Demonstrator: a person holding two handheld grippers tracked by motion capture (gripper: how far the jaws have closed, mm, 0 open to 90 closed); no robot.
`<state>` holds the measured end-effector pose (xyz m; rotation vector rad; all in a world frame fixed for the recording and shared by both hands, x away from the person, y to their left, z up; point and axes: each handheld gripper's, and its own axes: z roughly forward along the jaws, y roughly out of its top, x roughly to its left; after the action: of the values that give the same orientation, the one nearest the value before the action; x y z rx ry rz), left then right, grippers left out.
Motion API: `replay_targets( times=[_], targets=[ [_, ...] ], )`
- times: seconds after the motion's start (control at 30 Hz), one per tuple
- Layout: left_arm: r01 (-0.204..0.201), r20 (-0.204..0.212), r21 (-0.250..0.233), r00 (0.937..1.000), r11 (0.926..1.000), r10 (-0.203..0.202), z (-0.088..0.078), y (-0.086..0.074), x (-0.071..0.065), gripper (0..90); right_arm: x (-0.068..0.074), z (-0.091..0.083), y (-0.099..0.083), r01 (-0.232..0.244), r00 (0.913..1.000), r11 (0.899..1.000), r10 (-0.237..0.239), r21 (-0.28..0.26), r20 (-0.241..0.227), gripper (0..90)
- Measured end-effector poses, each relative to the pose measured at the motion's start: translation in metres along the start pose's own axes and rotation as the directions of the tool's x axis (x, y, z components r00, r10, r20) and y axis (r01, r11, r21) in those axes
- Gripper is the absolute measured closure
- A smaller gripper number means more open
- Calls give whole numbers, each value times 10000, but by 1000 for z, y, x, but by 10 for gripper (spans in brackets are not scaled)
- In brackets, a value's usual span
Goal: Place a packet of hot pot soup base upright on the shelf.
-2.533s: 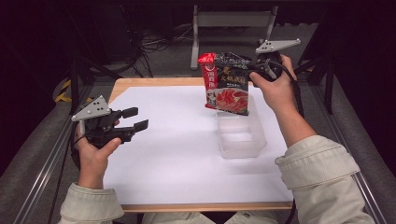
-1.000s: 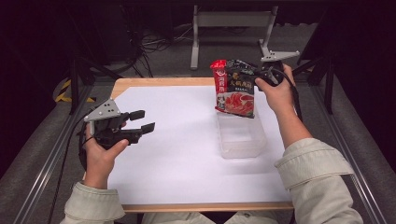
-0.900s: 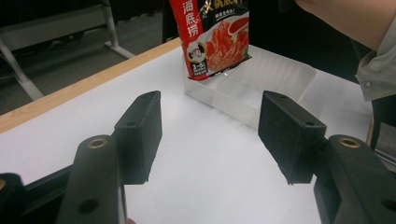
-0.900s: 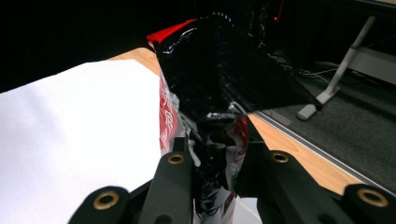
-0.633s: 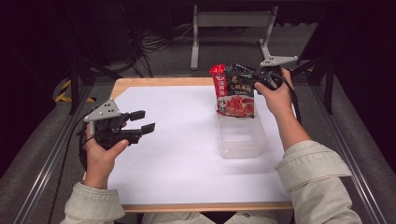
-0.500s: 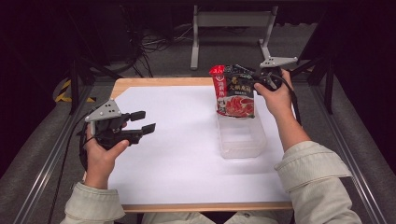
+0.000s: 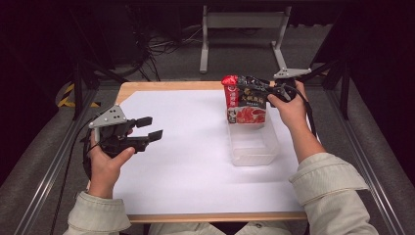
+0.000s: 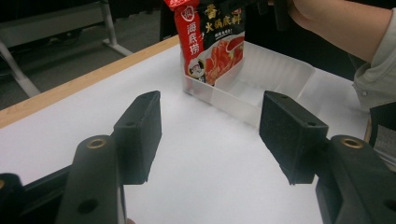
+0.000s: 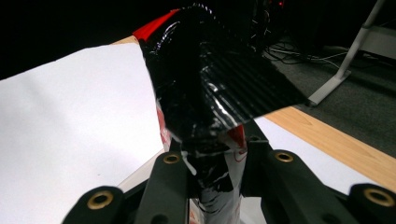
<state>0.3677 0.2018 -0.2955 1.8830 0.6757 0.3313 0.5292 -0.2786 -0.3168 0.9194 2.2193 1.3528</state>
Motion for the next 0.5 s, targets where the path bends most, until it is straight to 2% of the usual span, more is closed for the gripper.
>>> replay_targets(
  times=[0.37,0.5],
  targets=[
    [-52,4,39,10000,10000,52,1,-1,1,392,-3,-9,-15,-98,9997,9999,96,99,230,771],
    [41,37,63,10000,10000,-42,1,-1,1,392,2,-10,-17,110,9990,9999,-114,95,421,774]
  ],
)
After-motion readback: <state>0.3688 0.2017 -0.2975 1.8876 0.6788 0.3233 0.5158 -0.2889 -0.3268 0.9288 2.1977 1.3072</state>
